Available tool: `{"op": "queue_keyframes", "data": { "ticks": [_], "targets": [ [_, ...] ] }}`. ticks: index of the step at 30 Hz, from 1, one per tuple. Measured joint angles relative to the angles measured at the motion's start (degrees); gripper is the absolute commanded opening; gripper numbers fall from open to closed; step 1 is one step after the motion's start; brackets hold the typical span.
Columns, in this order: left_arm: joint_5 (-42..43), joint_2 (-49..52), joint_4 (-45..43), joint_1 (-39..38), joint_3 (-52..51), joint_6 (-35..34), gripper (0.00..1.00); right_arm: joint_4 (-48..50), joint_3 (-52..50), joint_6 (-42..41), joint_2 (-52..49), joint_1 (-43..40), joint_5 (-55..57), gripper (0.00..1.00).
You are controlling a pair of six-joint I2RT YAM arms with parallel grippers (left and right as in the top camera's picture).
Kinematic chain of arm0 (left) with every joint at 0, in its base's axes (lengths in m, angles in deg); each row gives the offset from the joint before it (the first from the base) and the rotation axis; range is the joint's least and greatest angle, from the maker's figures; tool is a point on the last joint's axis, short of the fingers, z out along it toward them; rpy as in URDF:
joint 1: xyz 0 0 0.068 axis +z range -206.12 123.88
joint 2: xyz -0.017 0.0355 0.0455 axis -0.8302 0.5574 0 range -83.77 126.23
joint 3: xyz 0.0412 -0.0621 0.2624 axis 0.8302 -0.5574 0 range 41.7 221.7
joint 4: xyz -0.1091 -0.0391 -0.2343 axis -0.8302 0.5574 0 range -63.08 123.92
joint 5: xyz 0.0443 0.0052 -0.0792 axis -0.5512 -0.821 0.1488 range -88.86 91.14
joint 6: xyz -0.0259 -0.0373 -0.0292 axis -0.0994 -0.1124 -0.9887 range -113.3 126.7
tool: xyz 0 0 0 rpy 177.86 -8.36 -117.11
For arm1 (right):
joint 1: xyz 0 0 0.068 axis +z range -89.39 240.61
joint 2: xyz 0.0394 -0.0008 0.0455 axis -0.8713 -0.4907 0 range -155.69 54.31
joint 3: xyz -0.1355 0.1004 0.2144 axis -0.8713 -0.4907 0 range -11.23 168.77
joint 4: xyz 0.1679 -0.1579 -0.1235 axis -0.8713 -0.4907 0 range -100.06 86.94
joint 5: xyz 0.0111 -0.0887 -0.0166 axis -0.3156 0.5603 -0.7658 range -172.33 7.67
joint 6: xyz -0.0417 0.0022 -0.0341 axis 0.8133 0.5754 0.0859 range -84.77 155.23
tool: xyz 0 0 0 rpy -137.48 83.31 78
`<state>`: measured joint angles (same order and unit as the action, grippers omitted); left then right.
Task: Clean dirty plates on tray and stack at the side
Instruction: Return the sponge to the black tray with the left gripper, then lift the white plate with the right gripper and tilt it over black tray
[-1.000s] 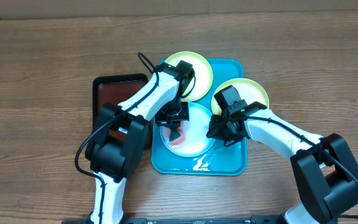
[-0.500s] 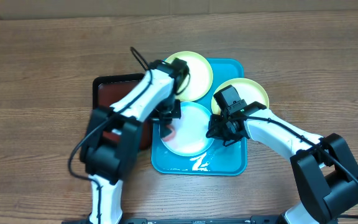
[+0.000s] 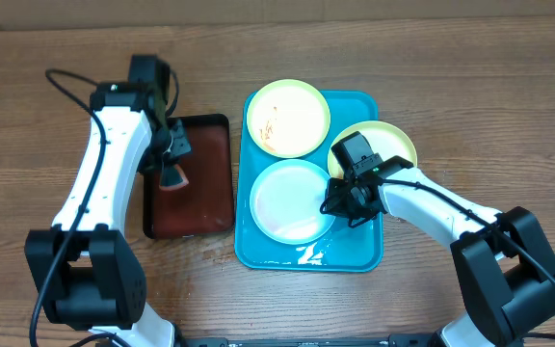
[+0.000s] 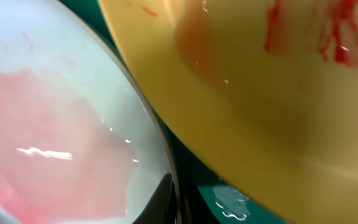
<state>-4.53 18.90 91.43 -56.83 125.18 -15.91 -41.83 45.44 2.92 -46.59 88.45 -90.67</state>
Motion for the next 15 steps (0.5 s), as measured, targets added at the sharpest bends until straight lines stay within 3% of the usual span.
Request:
{"op": "queue_keyframes", "data": {
  "ticks": [6,10,15],
  "targets": [
    [4.8,1.5,-3.0,0.4,-6.7,3.8,0.50,-12.9,5.4,2.4,0.0,0.6,3.8,0.04],
    [6.8,1.5,0.8,0.8,-5.0,4.7,0.57,-22.0,16.1,6.4,0.0,3.1,9.7,0.04],
    [9.8,0.9,7.2,3.3,2.1,5.0,0.68,-24.0,29.8,11.8,0.0,7.6,15.6,0.04]
  ]
}}
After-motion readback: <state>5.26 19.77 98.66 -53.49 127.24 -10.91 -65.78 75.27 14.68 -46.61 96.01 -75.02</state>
